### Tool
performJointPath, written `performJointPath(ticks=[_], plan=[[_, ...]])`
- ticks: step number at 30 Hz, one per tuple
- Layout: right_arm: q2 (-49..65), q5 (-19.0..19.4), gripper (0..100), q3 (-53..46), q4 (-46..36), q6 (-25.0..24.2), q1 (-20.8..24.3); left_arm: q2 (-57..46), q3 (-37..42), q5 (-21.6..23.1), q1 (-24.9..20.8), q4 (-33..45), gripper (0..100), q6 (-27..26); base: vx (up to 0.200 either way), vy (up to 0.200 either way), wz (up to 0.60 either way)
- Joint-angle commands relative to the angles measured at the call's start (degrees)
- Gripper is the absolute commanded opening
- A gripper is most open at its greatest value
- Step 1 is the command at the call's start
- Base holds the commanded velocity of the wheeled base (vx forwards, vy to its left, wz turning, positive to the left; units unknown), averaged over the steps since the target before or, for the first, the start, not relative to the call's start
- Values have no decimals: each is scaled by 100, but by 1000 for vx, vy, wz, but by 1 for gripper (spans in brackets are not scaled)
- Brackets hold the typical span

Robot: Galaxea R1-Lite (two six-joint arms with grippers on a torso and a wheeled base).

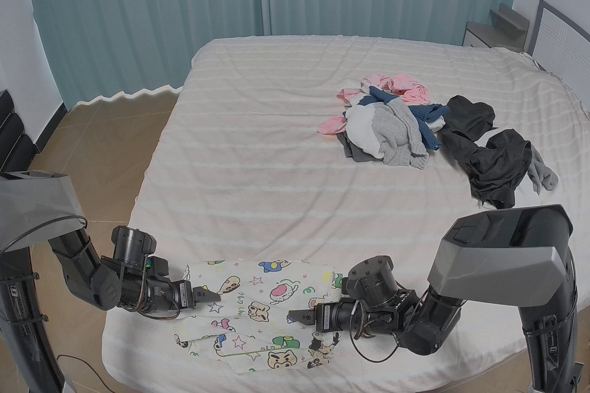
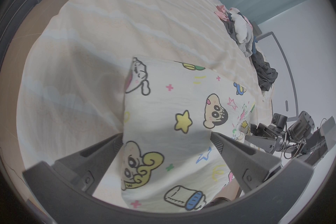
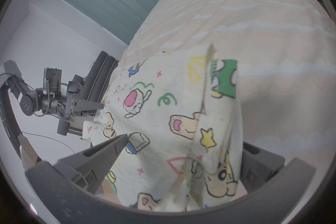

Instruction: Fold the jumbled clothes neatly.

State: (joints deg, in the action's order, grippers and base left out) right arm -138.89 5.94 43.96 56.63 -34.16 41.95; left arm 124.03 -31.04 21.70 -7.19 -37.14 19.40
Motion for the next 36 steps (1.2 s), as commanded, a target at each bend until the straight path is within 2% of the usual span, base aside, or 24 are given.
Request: performJointPath(ticks=[1,13,14,19,30,36], plan=[[-139,-14,100,218,-20,-3,94,34,-60,-8,-63,5,100,12,0,0,0],[-174,-14,100,271,-20,-12,85,78,-131,-52,-248,23,100,38,0,0,0],[-183,-14,0,289,-29,-12,85,87,-139,-52,-248,23,0,64,0,0,0],[-209,-14,0,333,-11,-12,94,78,-254,-61,-318,32,0,407,0,0,0],[90,-14,0,236,-2,-311,68,-36,-166,-61,-467,32,0,442,0,0,0],[565,4,0,-45,-11,-346,15,-696,-131,-157,-643,278,0,653,0,0,0]])
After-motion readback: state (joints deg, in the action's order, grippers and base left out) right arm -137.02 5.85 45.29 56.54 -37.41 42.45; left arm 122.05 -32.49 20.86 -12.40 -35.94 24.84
